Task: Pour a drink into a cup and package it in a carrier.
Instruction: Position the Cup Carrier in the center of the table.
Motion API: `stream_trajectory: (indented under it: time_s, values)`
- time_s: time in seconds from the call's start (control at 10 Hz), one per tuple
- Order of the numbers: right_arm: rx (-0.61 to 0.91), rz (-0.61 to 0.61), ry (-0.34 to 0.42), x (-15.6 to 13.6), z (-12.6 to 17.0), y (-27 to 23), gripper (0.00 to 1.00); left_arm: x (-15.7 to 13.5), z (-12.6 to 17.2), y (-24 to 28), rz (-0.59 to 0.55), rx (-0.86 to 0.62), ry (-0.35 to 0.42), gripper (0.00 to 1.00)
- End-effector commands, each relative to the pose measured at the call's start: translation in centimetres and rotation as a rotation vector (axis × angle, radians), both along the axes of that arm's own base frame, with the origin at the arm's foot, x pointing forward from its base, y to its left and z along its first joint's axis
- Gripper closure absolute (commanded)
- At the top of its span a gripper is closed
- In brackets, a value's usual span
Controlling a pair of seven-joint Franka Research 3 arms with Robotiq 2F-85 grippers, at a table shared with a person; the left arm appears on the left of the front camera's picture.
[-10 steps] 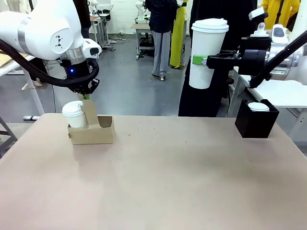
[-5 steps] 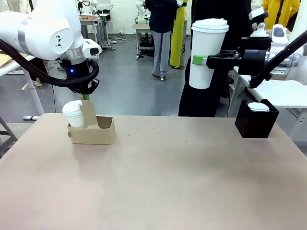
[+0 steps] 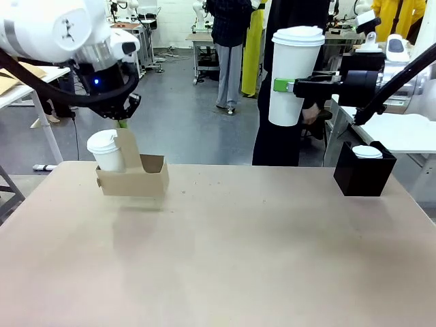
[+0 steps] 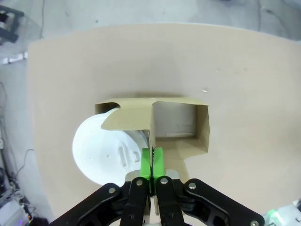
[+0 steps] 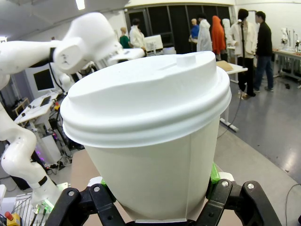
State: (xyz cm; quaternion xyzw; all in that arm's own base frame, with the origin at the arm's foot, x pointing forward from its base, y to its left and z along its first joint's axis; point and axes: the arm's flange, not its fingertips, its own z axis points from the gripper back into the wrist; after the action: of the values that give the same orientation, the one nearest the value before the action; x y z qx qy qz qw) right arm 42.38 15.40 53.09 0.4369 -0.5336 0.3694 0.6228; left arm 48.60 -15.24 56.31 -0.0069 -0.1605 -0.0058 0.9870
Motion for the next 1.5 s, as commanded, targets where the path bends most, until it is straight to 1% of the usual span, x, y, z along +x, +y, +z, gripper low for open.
stream_trajectory:
  time_s: [0.0, 0.1, 0.2, 0.3, 0.4, 0.6, 0.8, 1.0, 1.2, 1.3, 1.4]
  values:
    - [0.008, -0.019, -0.021, 0.0, 0.2, 0.3, 0.19, -5.6, 1.4, -4.0, 0.006, -0.031, -0.026, 0.98]
    - [0.008, -0.019, -0.021, 0.0, 0.2, 0.3, 0.19, -8.1, 1.8, -6.6, 0.018, -0.008, -0.056, 0.98]
    - [0.008, -0.019, -0.021, 0.0, 0.2, 0.3, 0.19, -10.4, 1.5, -9.1, 0.023, -0.021, -0.054, 0.98]
    - [0.008, -0.019, -0.021, 0.0, 0.2, 0.3, 0.19, -12.1, 0.7, -11.1, 0.038, -0.041, -0.071, 0.98]
    - [0.008, -0.019, -0.021, 0.0, 0.2, 0.3, 0.19, -13.3, -0.9, -13.0, 0.061, -0.046, -0.068, 0.98]
    - [0.008, -0.019, -0.021, 0.0, 0.2, 0.3, 0.19, -15.5, -3.9, -16.4, 0.020, -0.060, -0.064, 0.98]
    - [0.008, -0.019, -0.021, 0.0, 0.2, 0.3, 0.19, -16.5, -5.9, -18.4, 0.010, -0.072, -0.060, 0.98]
    - [0.008, -0.019, -0.021, 0.0, 0.2, 0.3, 0.19, -16.8, -6.8, -19.9, 0.006, -0.053, -0.034, 0.98]
    - [0.008, -0.019, -0.021, 0.0, 0.2, 0.3, 0.19, -16.4, -6.9, -20.3, 0.025, -0.005, -0.010, 0.98]
    - [0.008, -0.019, -0.021, 0.0, 0.2, 0.3, 0.19, -16.9, -7.0, -19.8, -0.023, -0.042, -0.023, 0.98]
    - [0.008, -0.019, -0.021, 0.0, 0.2, 0.3, 0.19, -16.9, -7.0, -19.8, -0.023, -0.042, -0.023, 0.98]
